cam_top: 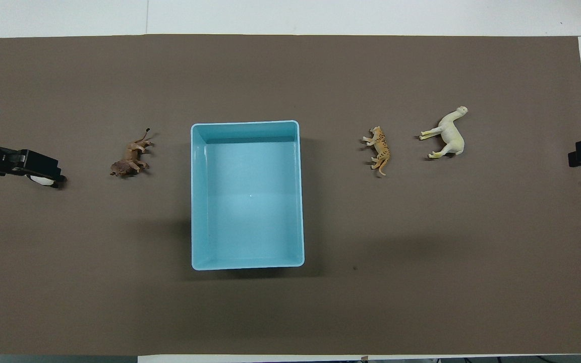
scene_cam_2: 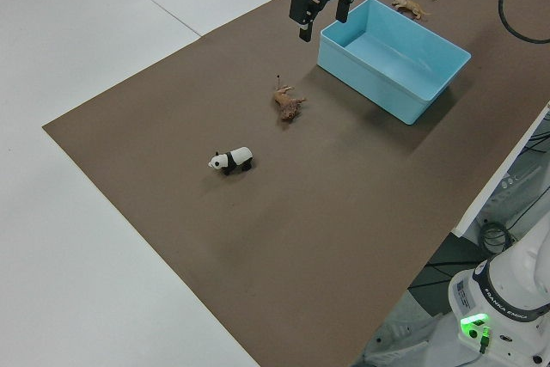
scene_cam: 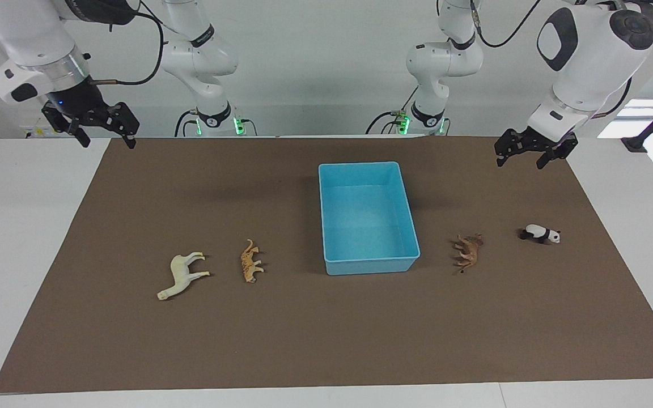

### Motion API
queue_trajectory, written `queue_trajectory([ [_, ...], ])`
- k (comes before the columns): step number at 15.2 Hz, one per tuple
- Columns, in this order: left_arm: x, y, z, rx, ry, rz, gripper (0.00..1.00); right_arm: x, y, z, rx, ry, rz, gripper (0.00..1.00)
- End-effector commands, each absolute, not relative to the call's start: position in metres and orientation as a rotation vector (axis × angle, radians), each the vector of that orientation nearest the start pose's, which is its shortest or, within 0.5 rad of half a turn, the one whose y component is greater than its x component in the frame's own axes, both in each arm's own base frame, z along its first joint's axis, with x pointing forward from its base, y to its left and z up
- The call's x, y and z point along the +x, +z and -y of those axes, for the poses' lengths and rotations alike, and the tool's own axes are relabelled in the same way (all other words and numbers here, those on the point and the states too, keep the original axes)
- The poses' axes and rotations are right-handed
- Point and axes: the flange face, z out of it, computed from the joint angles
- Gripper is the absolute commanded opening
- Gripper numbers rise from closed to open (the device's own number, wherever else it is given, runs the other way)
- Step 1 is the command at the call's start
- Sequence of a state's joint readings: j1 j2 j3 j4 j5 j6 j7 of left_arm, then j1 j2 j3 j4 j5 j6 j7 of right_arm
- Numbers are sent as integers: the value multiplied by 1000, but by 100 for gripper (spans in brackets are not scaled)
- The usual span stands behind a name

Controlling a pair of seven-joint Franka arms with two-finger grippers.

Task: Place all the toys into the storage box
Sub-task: 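Move the left gripper toward the brown horse while the right gripper approaches the tiger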

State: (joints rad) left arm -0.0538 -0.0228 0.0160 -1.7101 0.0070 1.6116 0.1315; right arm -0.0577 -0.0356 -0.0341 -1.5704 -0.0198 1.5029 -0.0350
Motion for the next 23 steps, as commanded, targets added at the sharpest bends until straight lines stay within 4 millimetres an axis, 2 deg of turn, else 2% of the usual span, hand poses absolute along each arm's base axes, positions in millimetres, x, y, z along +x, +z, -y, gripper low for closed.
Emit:
queue_trajectory([
  [1, 541, 579, 19, -3138, 96, -248, 100, 530, 642, 56, -3151, 33, -71, 100],
  [4, 540, 578, 19, -3138, 96, -255, 100, 529, 642, 58, -3145, 37, -107, 100],
  [5, 539, 577, 17, -3139, 103, -234, 100, 528, 642, 64, -3145, 47, -150, 100],
  [7, 536, 569, 13, -3143, 90, -80, 100, 527, 641, 68, -3145, 54, -163, 100],
  [10, 541, 528, 12, -3144, -168, 23, 100, 527, 639, 65, -3153, 58, -161, 100],
  [12, 547, 493, 11, -3144, -164, 17, 100, 525, 640, 65, -3153, 55, -161, 100],
  [13, 555, 465, 14, -3143, -166, 10, 100, 526, 640, 65, -3152, 48, -161, 100],
  [15, 564, 430, 14, -3142, -178, 5, 100, 529, 642, 58, -3155, 21, -137, 100],
  [16, 571, 417, 13, -3140, -193, 7, 100, 532, 641, 49, -3159, -5, -110, 100],
  [18, 576, 397, 18, -3135, -176, -49, 100, 539, 636, 13, -3162, -26, -42, 100],
  [20, 580, 379, 12, -3122, -201, -181, 100, 550, 618, -19, -3158, -58, -83, 100],
  [22, 580, 373, 9, -3137, -198, -93, 100, 557, 589, -49, -3155, -69, -93, 100],
  [23, 581, 369, 10, -3144, -193, 68, 100, 563, 572, -67, -3153, -74, -98, 100],
])
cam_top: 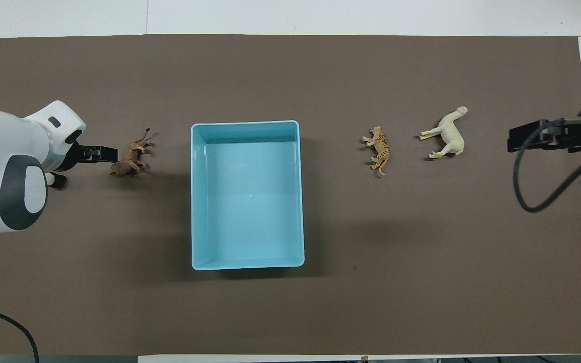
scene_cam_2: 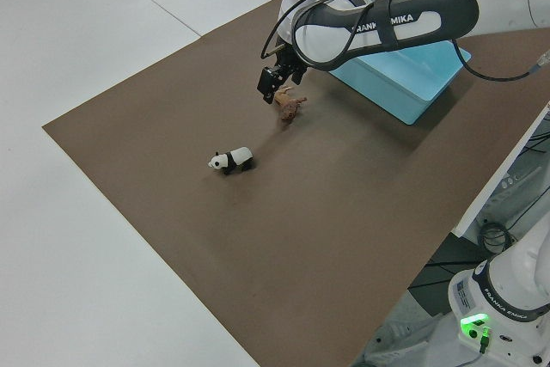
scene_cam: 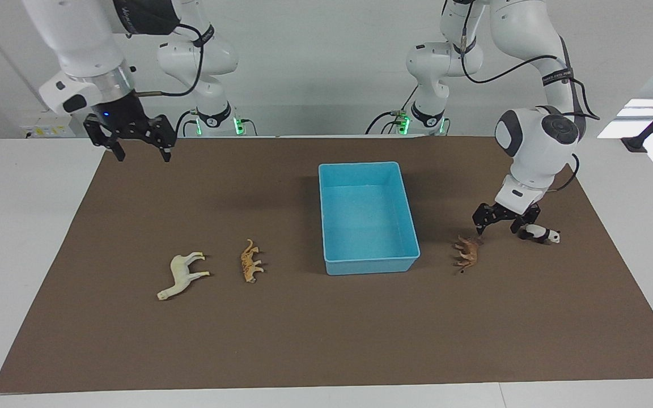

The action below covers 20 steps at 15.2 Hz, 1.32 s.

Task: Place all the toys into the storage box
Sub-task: 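Grasp the brown horse with the left gripper while the right gripper grasps the tiger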

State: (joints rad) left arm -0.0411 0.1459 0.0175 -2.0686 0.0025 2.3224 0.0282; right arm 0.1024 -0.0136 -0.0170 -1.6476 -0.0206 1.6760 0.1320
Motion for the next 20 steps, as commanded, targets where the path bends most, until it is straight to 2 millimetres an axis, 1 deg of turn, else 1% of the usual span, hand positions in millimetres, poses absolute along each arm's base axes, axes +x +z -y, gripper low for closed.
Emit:
queue_trajectory([
  [1, 586, 368, 12, -3143, -221, 218, 100, 570, 553, -80, -3154, -66, -99, 100],
  [2, 589, 366, 16, -3143, -257, 236, 100, 579, 535, -87, -3152, -60, -90, 100],
  [3, 590, 365, 18, -3143, -281, 224, 100, 586, 524, -94, -3149, -81, -77, 100],
  [4, 592, 363, 23, -3144, -296, 213, 100, 595, 508, -105, -3147, -98, -51, 100],
  [5, 594, 354, 27, -3145, -286, 201, 100, 604, 495, -108, -3140, -125, -49, 100],
  [6, 595, 345, 41, -3150, -281, 172, 100, 611, 480, -111, -3136, -139, -44, 100],
  [8, 595, 328, 48, -3151, -247, 148, 100, 623, 453, -117, -3126, -153, -42, 100],
  [9, 594, 326, 48, -3151, -231, 146, 100, 627, 443, -124, -3123, -167, -25, 100],
  [10, 592, 325, 49, -3151, -218, 141, 100, 628, 435, -133, -3122, -172, -3, 100],
  [12, 592, 322, 50, -3151, -216, 136, 100, 631, 427, -138, -3116, -199, 12, 100],
  [13, 592, 315, 50, -3151, -204, 136, 100, 631, 426, -137, -3117, -197, 26, 100],
  [15, 592, 306, 50, -3150, -190, 129, 100, 631, 422, -137, -3121, -184, 77, 100],
  [17, 592, 302, 50, -3150, -180, 105, 100, 637, 396, -140, -3125, -163, 75, 100],
  [19, 590, 300, 52, -3150, -173, 95, 100, 642, 385, -144, -3119, -181, 68, 100],
  [20, 589, 298, 60, -3151, -168, 74, 100, 646, 378, -156, -3113, -193, 80, 100],
])
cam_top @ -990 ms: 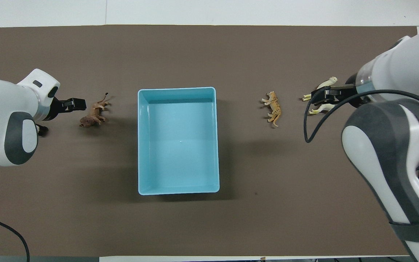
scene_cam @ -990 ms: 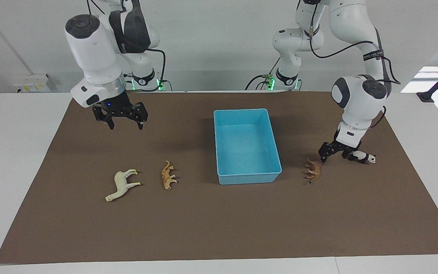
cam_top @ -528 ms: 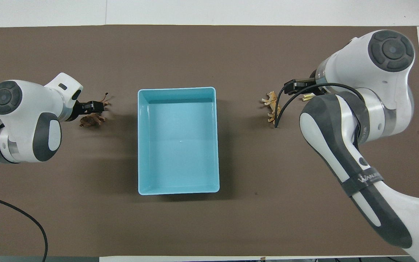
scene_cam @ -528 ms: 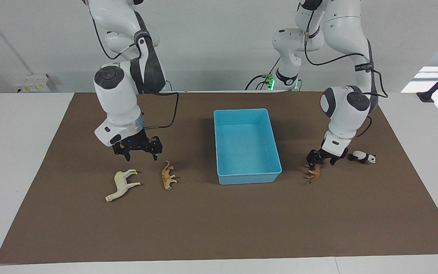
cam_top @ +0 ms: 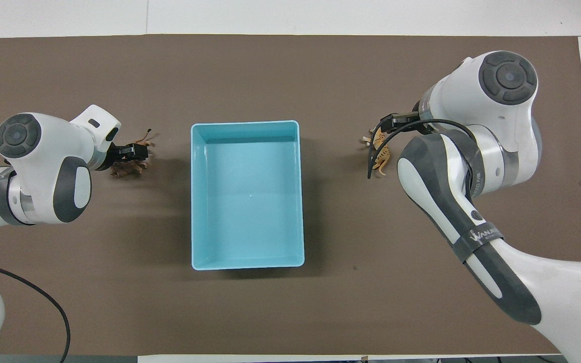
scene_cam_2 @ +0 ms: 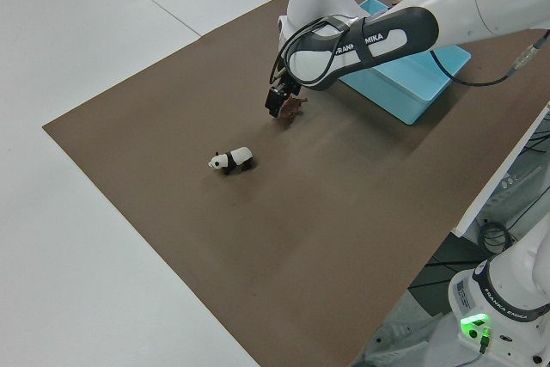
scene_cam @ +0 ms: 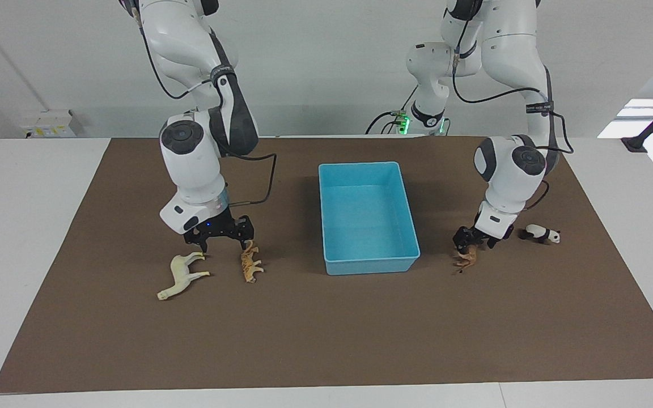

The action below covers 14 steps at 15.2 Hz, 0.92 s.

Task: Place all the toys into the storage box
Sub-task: 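Grasp the brown horse with the left gripper while the right gripper grasps the tiger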

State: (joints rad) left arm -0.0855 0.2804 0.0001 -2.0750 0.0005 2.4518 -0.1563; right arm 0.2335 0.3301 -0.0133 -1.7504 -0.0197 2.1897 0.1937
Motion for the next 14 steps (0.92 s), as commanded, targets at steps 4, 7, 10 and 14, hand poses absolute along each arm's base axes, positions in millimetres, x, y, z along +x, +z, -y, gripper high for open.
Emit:
queue_trajectory([
  [4, 590, 294, 65, -3151, -149, 73, 79, 653, 359, -176, -3107, -229, 84, 100],
  [7, 599, 312, 60, -3147, -79, 101, 19, 656, 334, -182, -3105, -249, 135, 100],
  [10, 610, 330, 56, -3145, -38, 124, 0, 657, 313, -182, -3107, -243, 167, 100],
  [14, 619, 385, 80, -3131, 23, 305, 0, 649, 306, -184, -3109, -219, 208, 100],
])
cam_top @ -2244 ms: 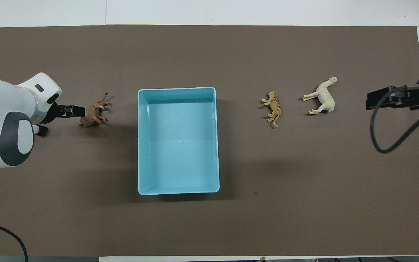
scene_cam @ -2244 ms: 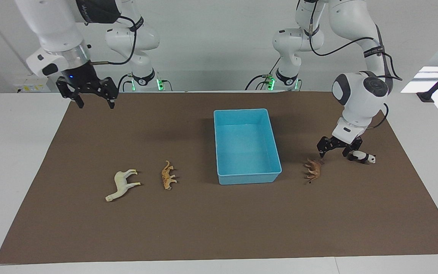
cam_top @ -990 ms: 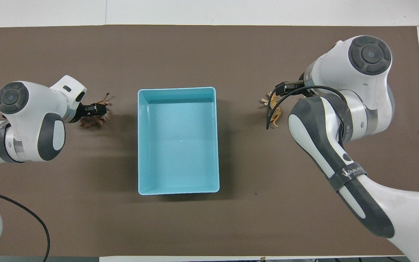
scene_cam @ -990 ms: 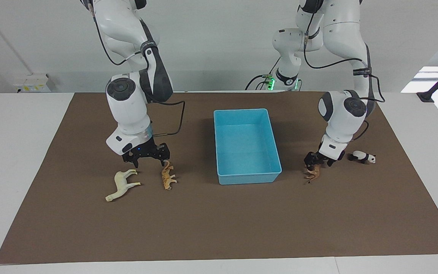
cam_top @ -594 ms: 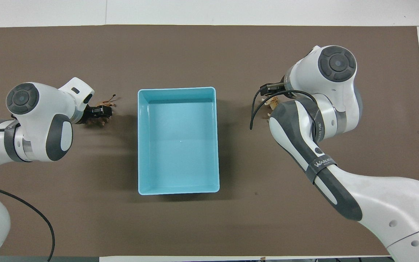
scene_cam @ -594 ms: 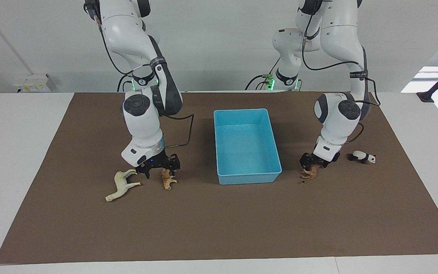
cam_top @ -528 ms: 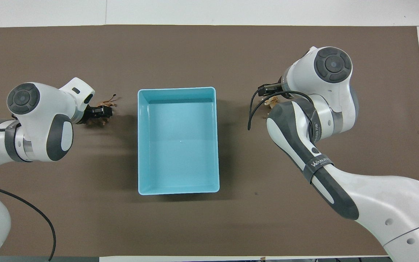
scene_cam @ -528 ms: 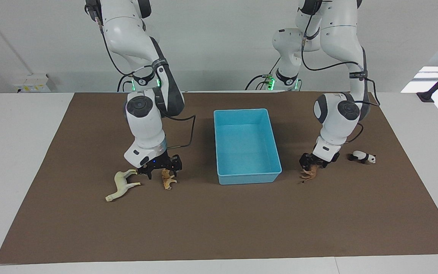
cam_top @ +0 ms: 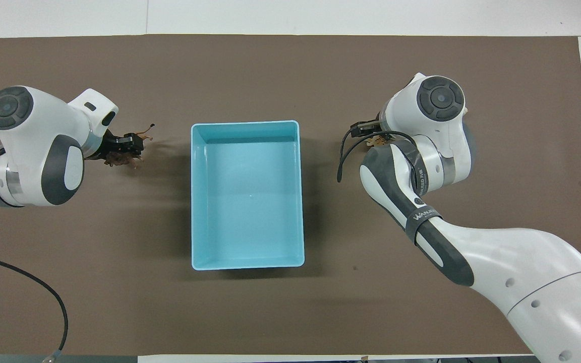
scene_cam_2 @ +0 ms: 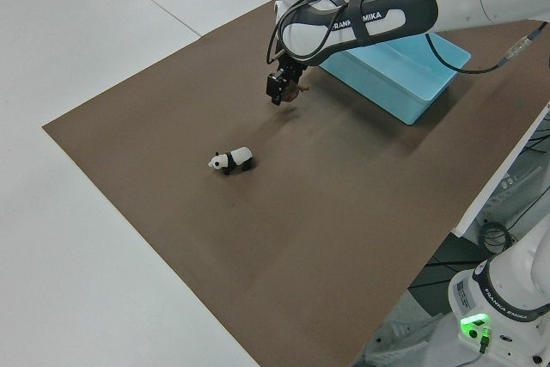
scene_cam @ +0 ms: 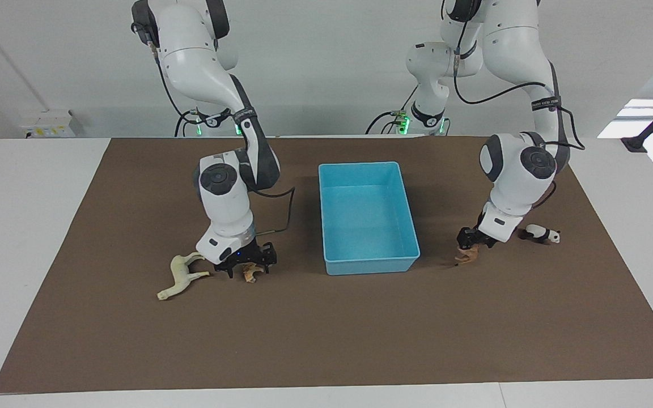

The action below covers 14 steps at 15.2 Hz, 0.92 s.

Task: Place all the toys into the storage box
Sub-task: 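Carry the brown horse into the blue box and open the left gripper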

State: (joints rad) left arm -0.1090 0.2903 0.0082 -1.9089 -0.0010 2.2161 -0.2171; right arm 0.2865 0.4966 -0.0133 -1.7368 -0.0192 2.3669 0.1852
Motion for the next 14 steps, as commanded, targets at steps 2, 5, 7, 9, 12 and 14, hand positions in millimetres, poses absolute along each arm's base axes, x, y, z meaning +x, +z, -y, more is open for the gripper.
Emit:
queue_trajectory([
  [2, 613, 434, 142, -3110, 67, 534, 0, 647, 299, -182, -3106, -231, 225, 100],
  [5, 582, 445, 232, -3065, 72, 781, 0, 633, 280, -192, -3093, -262, 238, 100],
  [7, 551, 432, 268, -3059, 80, 767, 0, 632, 279, -192, -3094, -259, 245, 100],
  [9, 521, 415, 297, -3062, 41, 826, 0, 632, 279, -193, -3093, -259, 245, 72],
  [12, 507, 410, 312, -3042, 25, 931, 99, 634, 280, -186, -3094, -261, 220, 0],
  [14, 509, 423, 302, -3017, 53, 931, 100, 635, 280, -186, -3094, -264, 219, 0],
])
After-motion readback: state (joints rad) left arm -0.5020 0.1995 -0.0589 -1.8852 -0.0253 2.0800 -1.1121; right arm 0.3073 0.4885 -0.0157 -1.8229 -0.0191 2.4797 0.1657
